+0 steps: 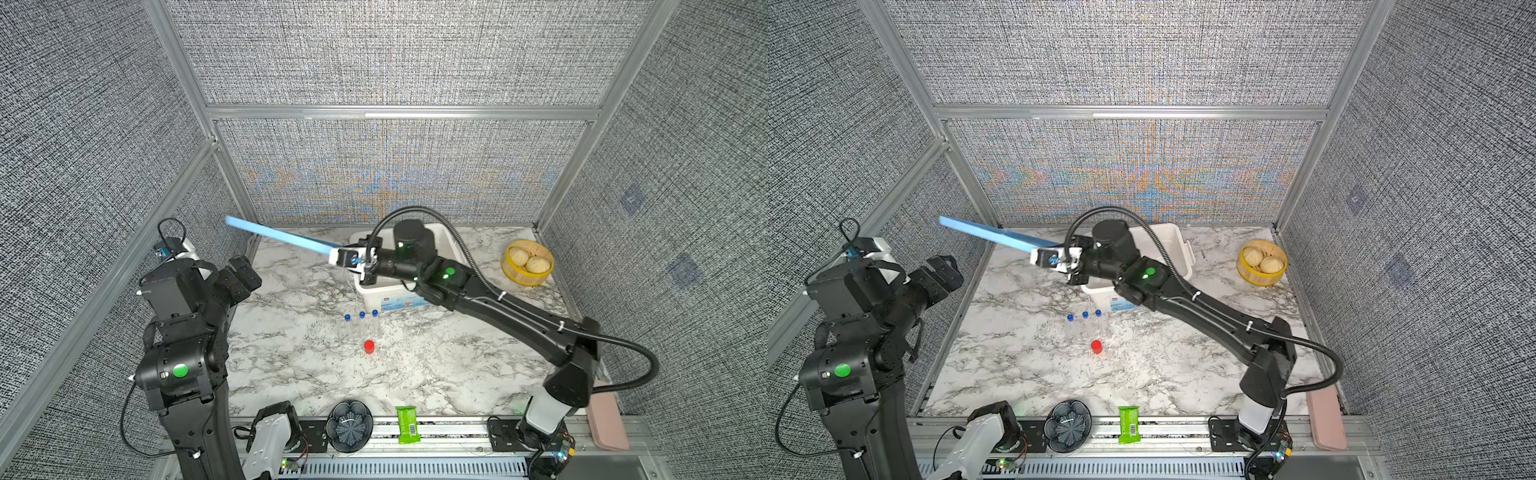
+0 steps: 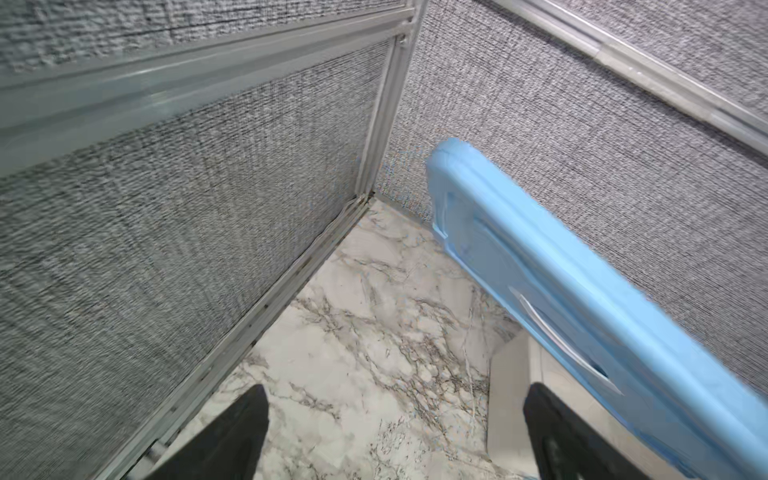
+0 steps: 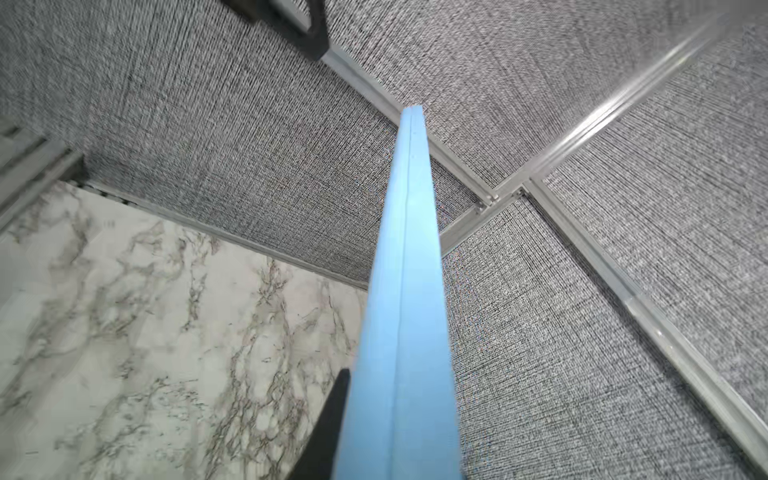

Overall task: Organize the chemistry lab equipment
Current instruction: 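Lift the blue lid with both grippers and carry it over the bin, then lower the blue lid onto the white bin with both grippers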

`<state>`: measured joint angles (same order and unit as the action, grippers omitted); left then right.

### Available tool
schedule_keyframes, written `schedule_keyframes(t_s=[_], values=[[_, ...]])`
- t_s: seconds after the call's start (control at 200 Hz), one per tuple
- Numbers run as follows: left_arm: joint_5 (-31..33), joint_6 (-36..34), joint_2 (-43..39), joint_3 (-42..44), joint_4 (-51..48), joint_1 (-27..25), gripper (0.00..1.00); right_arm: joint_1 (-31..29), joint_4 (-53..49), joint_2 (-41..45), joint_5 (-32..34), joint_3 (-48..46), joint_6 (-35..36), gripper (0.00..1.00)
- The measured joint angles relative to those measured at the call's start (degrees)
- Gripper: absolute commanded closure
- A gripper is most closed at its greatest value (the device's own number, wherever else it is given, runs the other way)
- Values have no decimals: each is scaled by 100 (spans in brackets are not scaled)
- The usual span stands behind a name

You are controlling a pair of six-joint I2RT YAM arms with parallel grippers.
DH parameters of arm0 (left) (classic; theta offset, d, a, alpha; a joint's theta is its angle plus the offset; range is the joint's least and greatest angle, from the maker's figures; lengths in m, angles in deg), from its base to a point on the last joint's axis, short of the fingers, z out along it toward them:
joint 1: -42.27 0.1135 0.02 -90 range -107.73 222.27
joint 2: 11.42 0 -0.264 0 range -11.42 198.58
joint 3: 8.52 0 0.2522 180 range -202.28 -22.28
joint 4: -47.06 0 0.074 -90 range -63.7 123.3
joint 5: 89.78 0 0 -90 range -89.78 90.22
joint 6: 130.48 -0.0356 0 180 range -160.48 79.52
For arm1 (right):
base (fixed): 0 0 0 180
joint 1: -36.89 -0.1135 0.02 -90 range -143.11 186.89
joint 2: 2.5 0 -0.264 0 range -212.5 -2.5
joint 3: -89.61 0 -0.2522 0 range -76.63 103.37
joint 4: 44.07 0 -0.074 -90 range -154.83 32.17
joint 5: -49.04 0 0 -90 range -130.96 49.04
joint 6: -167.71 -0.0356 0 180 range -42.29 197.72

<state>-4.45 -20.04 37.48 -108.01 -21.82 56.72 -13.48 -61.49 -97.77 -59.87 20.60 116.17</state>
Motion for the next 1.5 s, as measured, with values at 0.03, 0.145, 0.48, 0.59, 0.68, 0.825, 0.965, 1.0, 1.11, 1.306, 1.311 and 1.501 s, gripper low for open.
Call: schedule_keyframes(t_s=[0.03,0.145,0.48,0.59,0.68,0.825,0.965,1.0,1.11,1.306,1.311,1.501], values=[[-245,-33,-52,146,157,0,3,170,-96,157,-175,-74,-190,97],[-1311,-46,37,540,852,0,3,979,-518,695,-942,-278,-1049,97],[-3661,568,1276,1405,3073,-400,5,3099,-599,1215,-3348,-946,-3856,100],[-3908,472,1705,1397,3464,-846,6,3530,-411,859,-4052,-789,-4924,100],[-4033,380,2111,1410,3685,-1115,7,3838,-236,540,-4426,-695,-5648,100],[-4026,337,2664,1360,3866,-1456,9,4188,-90,87,-4658,-625,-6590,100],[-3842,214,3128,1196,3851,-1727,14,4439,92,-402,-4883,-538,-7394,100],[-3792,192,3239,1169,3834,-1757,16,4487,120,-505,-4916,-529,-7571,100],[-3657,101,3545,1130,3692,-1856,17,4638,111,-809,-5012,-461,-8028,100],[-3320,98,3860,1193,3528,-2022,22,4861,-496,-1235,-5077,-116,-7989,88],[-3318,96,3866,1196,3528,-2024,22,4863,-518,-1244,-5075,-105,-7980,88],[-3233,129,4155,1241,3416,-2192,27,4907,-1602,-1639,-4909,273,-7355,79]])
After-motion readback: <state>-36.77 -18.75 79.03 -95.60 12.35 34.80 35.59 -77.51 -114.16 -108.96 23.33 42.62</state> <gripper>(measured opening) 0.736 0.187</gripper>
